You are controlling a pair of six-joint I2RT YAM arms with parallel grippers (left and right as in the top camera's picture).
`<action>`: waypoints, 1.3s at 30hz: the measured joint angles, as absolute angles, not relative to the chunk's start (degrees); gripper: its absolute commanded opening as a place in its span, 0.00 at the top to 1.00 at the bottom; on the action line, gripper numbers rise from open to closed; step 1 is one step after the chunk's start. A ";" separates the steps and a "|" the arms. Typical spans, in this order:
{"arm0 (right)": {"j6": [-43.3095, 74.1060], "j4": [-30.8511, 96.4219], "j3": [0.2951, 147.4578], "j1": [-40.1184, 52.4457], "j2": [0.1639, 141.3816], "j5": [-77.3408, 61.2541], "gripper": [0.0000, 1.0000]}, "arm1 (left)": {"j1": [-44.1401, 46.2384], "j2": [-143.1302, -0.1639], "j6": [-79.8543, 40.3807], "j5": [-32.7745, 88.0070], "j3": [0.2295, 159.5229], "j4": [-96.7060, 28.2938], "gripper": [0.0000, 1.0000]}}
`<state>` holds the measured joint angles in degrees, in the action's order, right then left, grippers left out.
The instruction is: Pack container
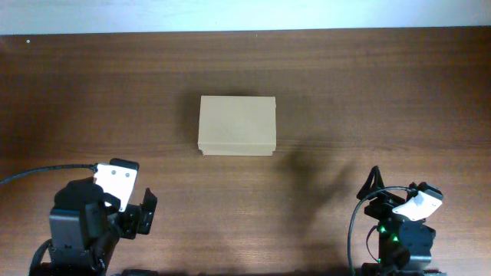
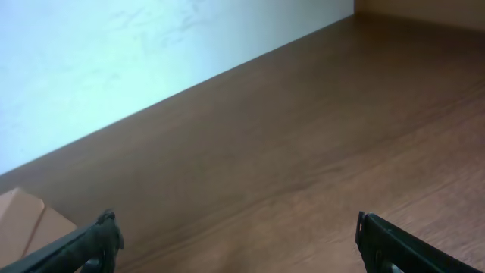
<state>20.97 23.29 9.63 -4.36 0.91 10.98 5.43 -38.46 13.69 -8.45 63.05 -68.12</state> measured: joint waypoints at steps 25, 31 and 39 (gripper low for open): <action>21.04 23.09 7.27 -4.36 0.91 10.81 0.01 | 5.43 -38.46 13.69 -8.45 63.05 -68.12 0.01; 21.04 23.09 7.27 -4.36 0.91 10.81 0.01 | 5.43 -38.46 13.69 -8.45 63.05 -68.12 0.01; 21.02 23.09 7.27 -4.36 0.91 10.79 0.01 | 5.32 -34.94 13.74 -8.49 62.04 -67.40 0.01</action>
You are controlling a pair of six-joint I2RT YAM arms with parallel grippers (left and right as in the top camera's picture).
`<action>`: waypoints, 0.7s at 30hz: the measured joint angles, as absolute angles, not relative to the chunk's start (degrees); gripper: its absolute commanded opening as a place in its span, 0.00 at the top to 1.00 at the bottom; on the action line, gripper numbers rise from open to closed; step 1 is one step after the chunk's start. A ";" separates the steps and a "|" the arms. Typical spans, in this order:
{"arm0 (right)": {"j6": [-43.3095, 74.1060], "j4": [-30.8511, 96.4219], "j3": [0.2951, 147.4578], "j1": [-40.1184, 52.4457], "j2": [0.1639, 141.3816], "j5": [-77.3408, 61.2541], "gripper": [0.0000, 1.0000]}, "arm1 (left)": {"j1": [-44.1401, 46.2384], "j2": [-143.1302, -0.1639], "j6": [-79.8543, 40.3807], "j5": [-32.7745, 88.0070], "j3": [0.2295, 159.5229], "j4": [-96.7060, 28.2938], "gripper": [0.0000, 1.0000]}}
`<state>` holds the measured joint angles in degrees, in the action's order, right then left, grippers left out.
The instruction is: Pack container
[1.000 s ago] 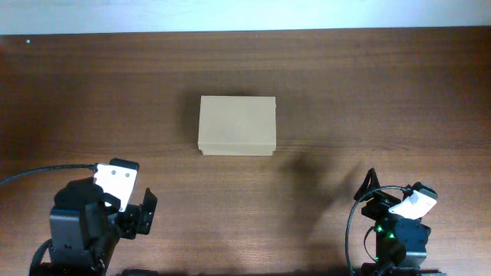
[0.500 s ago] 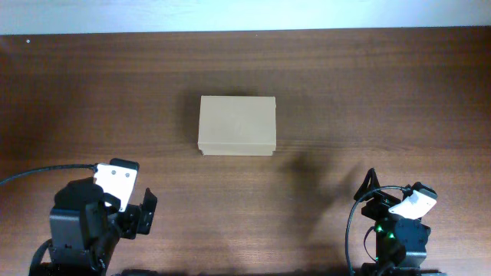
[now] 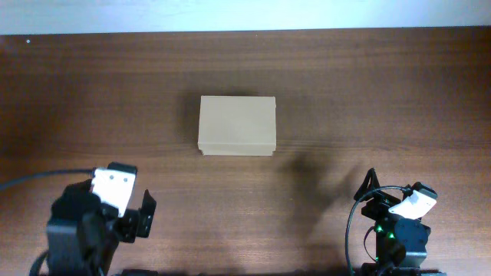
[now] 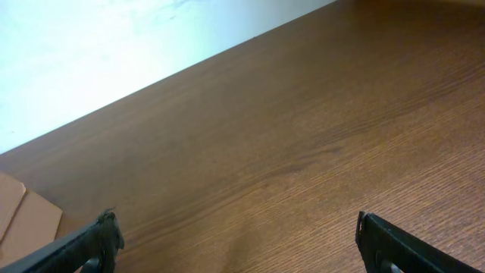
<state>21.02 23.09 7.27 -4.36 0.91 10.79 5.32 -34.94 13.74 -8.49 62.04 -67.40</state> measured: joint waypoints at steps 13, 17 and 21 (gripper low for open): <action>21.04 23.09 7.27 -4.43 0.89 10.76 0.01 | 4.84 -9.43 13.91 -6.20 33.47 -18.17 0.01; 21.04 23.09 7.27 -4.43 0.91 10.76 0.01 | 4.84 -6.50 13.89 -5.96 24.97 -13.21 0.01; 21.04 23.09 7.27 -4.43 0.91 10.76 0.01 | 4.78 -3.99 13.91 -5.93 18.68 -8.29 0.01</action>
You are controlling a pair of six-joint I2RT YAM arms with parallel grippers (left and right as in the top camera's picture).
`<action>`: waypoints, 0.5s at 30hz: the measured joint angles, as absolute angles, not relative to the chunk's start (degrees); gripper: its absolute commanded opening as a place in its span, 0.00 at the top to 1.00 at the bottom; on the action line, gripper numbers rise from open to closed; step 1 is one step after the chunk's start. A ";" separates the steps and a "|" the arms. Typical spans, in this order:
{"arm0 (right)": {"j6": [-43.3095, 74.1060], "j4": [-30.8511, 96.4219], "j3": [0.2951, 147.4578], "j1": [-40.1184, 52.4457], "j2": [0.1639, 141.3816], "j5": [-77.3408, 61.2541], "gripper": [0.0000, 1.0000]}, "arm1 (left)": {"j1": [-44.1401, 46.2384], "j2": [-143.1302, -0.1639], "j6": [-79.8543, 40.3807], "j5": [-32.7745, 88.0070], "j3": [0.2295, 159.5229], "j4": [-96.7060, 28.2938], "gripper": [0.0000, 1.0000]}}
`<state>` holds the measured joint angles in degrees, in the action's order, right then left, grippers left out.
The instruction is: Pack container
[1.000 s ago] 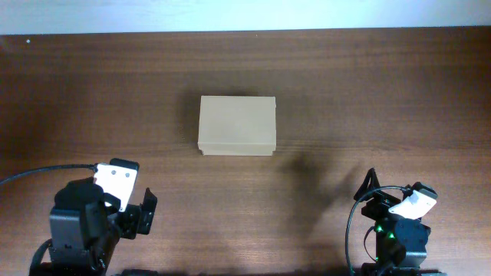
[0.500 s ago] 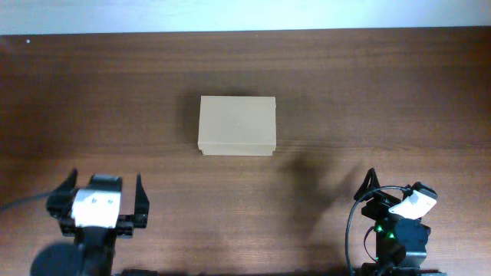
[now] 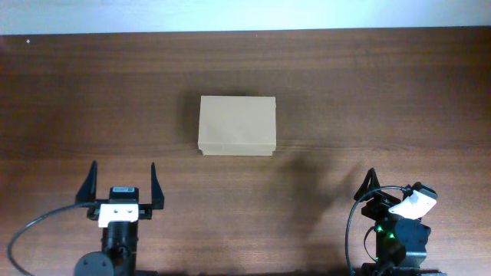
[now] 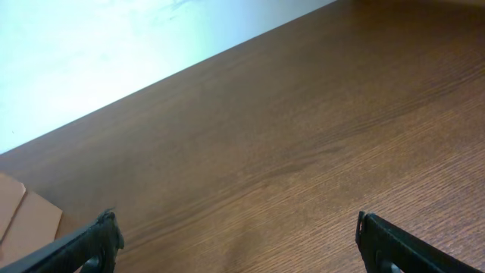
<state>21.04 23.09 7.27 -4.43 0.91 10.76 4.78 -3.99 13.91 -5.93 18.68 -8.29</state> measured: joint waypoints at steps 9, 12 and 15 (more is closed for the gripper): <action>21.06 23.09 7.27 -4.43 0.91 10.76 0.01 | 1.78 -0.95 13.89 -5.82 7.51 0.12 0.01; 21.06 23.09 7.27 -4.43 0.91 10.76 0.01 | 1.74 -0.95 13.89 -5.80 6.24 0.47 0.01; 21.04 23.09 7.27 -4.43 0.91 10.76 0.01 | 1.39 -0.91 13.89 -5.80 4.75 0.73 0.01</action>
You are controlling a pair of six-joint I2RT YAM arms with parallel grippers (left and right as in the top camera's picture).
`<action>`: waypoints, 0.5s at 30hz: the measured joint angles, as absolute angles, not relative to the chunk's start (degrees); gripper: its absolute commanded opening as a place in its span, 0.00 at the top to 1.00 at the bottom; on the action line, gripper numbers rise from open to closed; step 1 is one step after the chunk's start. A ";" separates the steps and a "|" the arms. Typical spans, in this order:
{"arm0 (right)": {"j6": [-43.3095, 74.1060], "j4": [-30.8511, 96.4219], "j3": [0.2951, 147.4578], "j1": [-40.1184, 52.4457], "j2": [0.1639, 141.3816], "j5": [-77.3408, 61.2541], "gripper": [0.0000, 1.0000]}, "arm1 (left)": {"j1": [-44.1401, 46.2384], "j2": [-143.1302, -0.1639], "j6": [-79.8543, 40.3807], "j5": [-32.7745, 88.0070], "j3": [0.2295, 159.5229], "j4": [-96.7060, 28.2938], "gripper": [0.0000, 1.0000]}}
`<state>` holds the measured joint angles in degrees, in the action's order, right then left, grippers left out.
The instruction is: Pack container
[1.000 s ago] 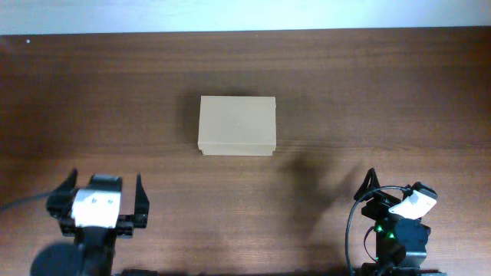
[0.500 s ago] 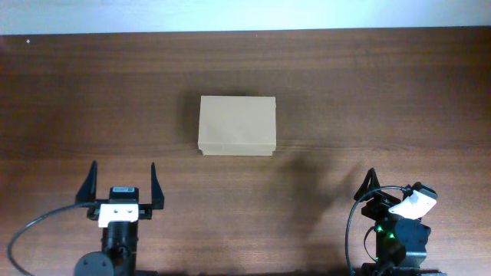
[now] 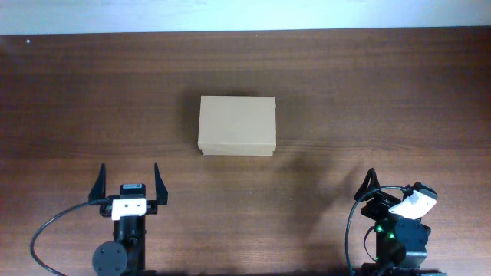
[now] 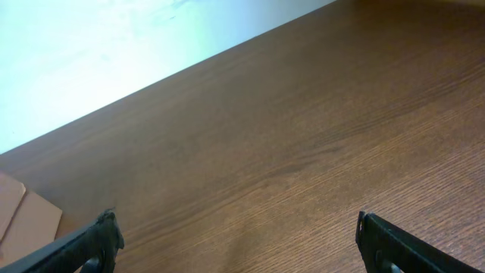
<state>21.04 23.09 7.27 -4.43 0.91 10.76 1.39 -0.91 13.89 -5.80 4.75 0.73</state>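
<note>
A closed tan cardboard box (image 3: 236, 125) lies flat in the middle of the brown table (image 3: 368, 92). My left gripper (image 3: 128, 181) is at the near left, open, its two black fingers pointing toward the box with nothing between them. The right arm (image 3: 399, 218) is folded at the near right. In the right wrist view my right gripper (image 4: 239, 246) is open wide, with only bare wood between its fingertips (image 4: 102, 239). A corner of the box (image 4: 21, 220) shows at that view's left edge. No items for packing are in sight.
A pale wall (image 4: 114, 53) runs along the table's far edge (image 3: 245, 31). A black cable (image 3: 46, 234) loops from the left arm's base toward the near left.
The left gripper has shifted slightly to the right and nearer the front edge, still open. The right arm and the box have not moved.
At first the left arm was bunched up and twisted at the near left, and the right wrist camera saw more of the wall. Then the right wrist view dipped slightly. Later the left arm stood straight, open fingers toward the box, where it remains.
</note>
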 measured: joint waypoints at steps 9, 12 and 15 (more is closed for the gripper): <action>21.04 23.09 7.27 -4.43 0.91 10.76 0.01 | -1.56 -0.89 13.89 -5.80 1.06 0.01 0.01; 21.04 23.09 7.27 -4.43 0.91 10.76 0.01 | -1.76 -0.86 13.89 -5.80 1.06 -1.67 0.01; 21.02 23.09 7.27 -4.43 0.91 10.79 0.01 | -1.76 -0.84 13.89 -5.80 0.95 -4.23 0.01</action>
<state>21.02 23.09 7.27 -4.43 0.91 10.79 -1.76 -0.84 13.89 -5.80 0.95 -4.23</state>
